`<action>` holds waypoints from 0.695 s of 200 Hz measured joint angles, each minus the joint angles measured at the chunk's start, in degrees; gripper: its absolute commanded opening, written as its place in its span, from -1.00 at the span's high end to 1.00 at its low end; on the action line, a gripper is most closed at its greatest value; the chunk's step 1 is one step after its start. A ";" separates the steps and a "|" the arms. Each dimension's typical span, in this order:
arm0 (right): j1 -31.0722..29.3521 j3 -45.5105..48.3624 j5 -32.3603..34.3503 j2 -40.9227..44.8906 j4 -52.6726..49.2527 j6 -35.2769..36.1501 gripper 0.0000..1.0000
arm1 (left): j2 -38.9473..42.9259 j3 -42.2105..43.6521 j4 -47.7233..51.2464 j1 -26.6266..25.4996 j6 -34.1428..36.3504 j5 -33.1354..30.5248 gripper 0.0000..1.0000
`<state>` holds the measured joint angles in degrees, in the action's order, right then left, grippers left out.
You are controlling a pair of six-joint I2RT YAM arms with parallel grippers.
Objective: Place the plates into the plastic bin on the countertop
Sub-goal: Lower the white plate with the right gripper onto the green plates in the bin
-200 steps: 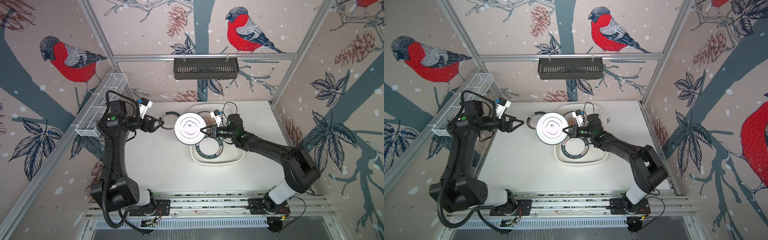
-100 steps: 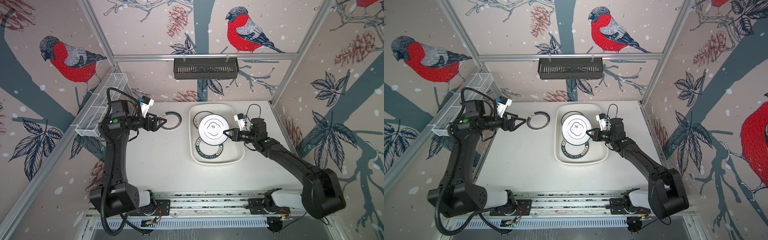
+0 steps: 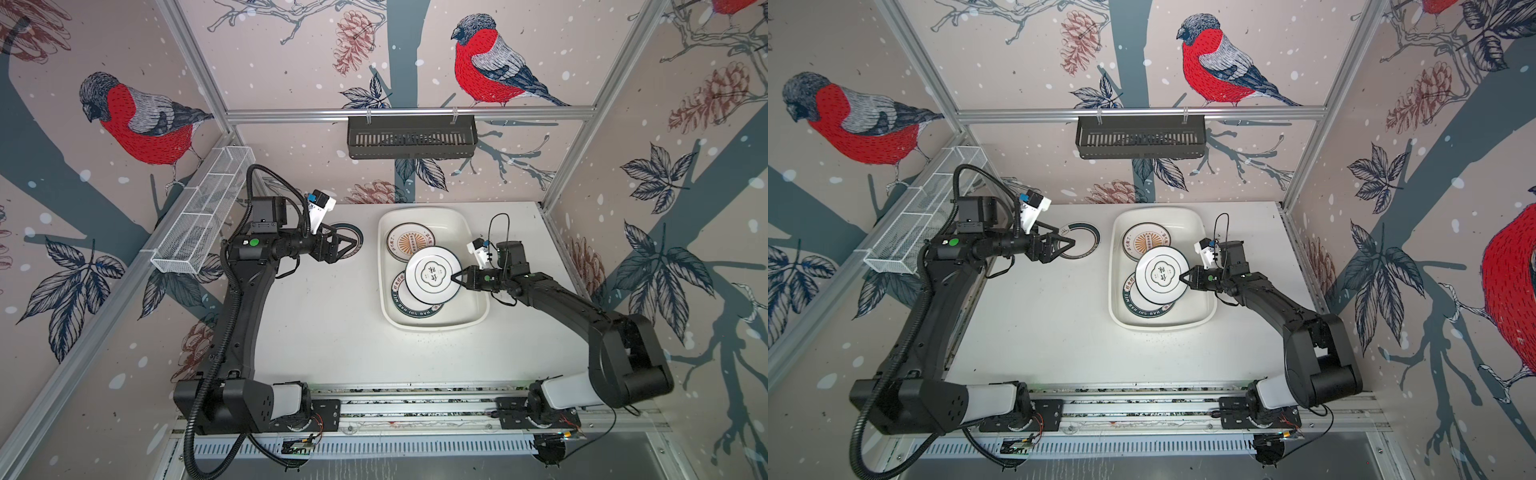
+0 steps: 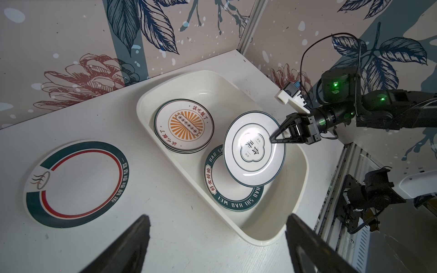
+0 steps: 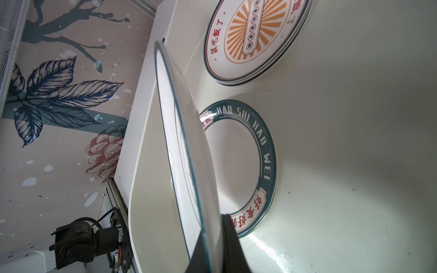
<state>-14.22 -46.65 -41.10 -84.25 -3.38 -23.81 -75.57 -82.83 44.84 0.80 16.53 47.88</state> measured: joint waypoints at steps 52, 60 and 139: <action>-0.26 -2.43 -1.09 -4.85 -1.75 1.20 0.86 | -0.24 0.31 -2.14 -0.55 -1.11 0.00 -0.78; -0.33 -2.78 -1.33 -5.51 -1.88 1.22 0.85 | -0.37 0.31 -2.14 -0.55 -1.09 -0.02 -0.78; -2.69 -6.36 -1.97 -9.09 -3.37 1.22 0.79 | 1.18 2.05 -5.14 -0.55 -1.77 0.17 -0.77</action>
<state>-16.91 -53.01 -43.07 -93.34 -6.74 -22.59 -74.39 -80.77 39.70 0.25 14.76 48.05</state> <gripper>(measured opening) 0.104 0.889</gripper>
